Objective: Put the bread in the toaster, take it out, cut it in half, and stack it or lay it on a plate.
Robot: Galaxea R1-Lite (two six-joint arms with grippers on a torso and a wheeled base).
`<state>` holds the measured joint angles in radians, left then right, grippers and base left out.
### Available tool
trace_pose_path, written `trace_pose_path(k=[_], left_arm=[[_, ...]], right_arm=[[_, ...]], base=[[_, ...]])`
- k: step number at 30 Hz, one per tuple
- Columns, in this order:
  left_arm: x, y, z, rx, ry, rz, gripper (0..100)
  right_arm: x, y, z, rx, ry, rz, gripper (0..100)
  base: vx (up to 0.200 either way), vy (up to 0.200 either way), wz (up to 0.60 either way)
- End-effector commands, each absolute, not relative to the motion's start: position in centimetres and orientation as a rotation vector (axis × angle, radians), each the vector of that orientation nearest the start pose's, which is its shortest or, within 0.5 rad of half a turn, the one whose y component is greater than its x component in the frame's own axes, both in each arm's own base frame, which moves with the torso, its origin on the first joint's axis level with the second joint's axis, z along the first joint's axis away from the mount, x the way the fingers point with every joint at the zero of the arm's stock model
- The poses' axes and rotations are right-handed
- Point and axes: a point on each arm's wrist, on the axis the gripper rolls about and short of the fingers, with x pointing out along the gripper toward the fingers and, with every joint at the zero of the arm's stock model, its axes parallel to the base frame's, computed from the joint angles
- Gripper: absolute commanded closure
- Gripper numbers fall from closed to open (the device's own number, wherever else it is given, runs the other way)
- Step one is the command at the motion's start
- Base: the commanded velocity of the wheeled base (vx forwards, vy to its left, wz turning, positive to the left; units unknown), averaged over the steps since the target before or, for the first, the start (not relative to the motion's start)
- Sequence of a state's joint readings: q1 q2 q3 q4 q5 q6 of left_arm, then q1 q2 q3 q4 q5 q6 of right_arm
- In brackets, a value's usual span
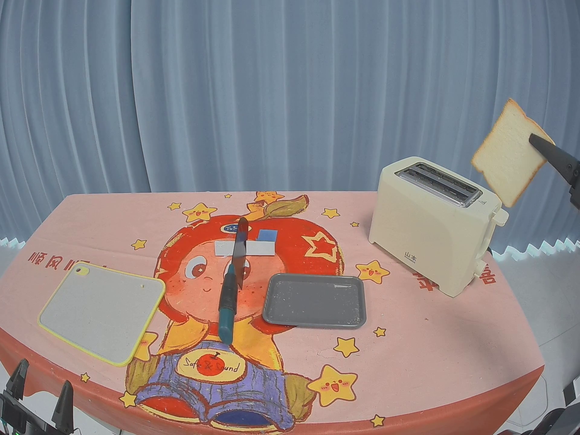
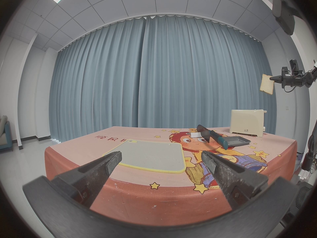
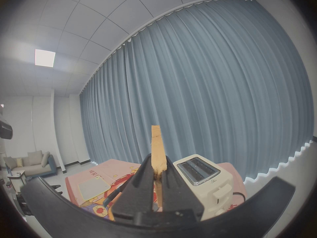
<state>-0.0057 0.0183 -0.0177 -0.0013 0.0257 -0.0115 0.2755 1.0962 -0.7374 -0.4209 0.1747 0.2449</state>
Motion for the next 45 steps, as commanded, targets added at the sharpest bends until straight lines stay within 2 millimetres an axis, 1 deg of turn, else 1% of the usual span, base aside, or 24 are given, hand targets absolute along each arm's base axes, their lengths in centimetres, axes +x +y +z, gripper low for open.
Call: trace_pose_path(k=[1, 13, 28, 33, 45], left_arm=[[-2.1, 0.1, 7.6, -0.014, 0.017, 0.02, 0], [-2.1, 0.1, 7.6, -0.012, 0.015, 0.019, 0], [-2.1, 0.1, 7.6, -0.012, 0.015, 0.02, 0], [-2.1, 0.1, 7.6, -0.012, 0.015, 0.02, 0], [-2.1, 0.1, 7.6, -0.012, 0.015, 0.02, 0]], right_arm=[[12.7, 4.4, 28.3, 0.266, -0.039, 0.503, 100], [12.7, 4.8, 27.8, 0.253, -0.015, 0.53, 100], [12.3, 5.1, 27.8, 0.249, -0.018, 0.554, 100], [12.3, 5.3, 27.3, 0.247, 0.002, 0.57, 100], [12.2, 5.6, 27.1, 0.246, 0.009, 0.591, 100]], base=[[0.0, 0.0, 0.0], [0.0, 0.0, 0.0], [0.0, 0.0, 0.0], [0.0, 0.0, 0.0], [0.0, 0.0, 0.0]])
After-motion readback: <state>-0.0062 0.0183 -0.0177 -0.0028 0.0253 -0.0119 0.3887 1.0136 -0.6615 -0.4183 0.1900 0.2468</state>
